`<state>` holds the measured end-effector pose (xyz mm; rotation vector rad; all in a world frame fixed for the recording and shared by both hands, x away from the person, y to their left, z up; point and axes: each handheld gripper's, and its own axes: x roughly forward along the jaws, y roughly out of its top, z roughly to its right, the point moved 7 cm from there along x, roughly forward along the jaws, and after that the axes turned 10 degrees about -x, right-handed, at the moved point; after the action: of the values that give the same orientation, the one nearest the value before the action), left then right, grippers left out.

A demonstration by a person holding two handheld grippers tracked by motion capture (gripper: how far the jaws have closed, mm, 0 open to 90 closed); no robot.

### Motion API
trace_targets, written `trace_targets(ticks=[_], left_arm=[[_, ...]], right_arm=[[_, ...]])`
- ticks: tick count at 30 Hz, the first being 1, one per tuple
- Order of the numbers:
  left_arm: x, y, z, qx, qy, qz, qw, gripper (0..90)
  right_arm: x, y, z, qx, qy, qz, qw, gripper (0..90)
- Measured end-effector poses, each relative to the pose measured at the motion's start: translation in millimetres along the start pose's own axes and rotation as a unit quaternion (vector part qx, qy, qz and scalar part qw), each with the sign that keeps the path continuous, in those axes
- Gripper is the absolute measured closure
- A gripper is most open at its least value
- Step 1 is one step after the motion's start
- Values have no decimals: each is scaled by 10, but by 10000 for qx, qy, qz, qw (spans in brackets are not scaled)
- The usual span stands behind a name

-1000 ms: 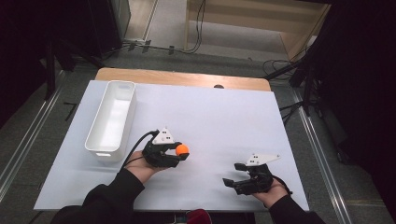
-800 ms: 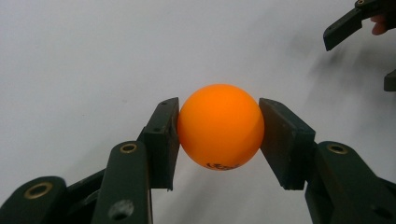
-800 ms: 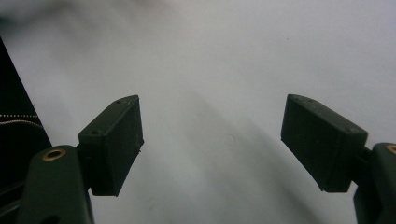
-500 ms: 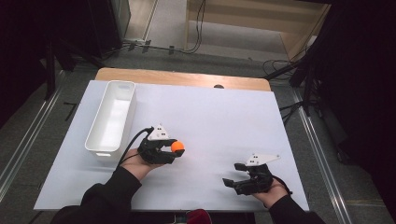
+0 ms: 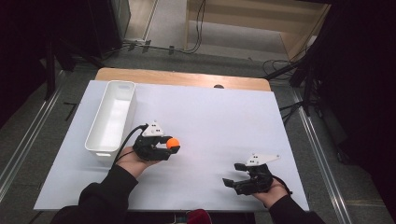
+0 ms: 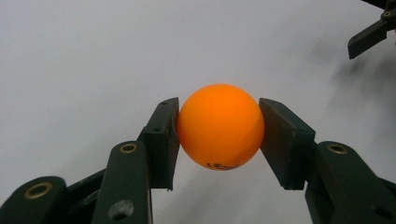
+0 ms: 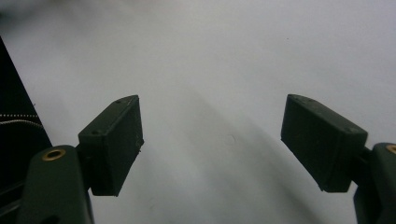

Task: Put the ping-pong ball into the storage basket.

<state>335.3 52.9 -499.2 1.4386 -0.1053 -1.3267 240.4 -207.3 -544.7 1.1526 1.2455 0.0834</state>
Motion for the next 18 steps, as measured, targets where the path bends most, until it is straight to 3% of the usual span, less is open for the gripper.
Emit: trace_targets(ticks=[6,18], left_arm=[[-41,14,-18,-98,14,5,10000,507],[-147,67,-40,-107,76,-19,9999,507]], right_arm=[[-3,-1,1,-12,-14,-4,10000,195],[0,1,0,13,-19,-16,10000,195]])
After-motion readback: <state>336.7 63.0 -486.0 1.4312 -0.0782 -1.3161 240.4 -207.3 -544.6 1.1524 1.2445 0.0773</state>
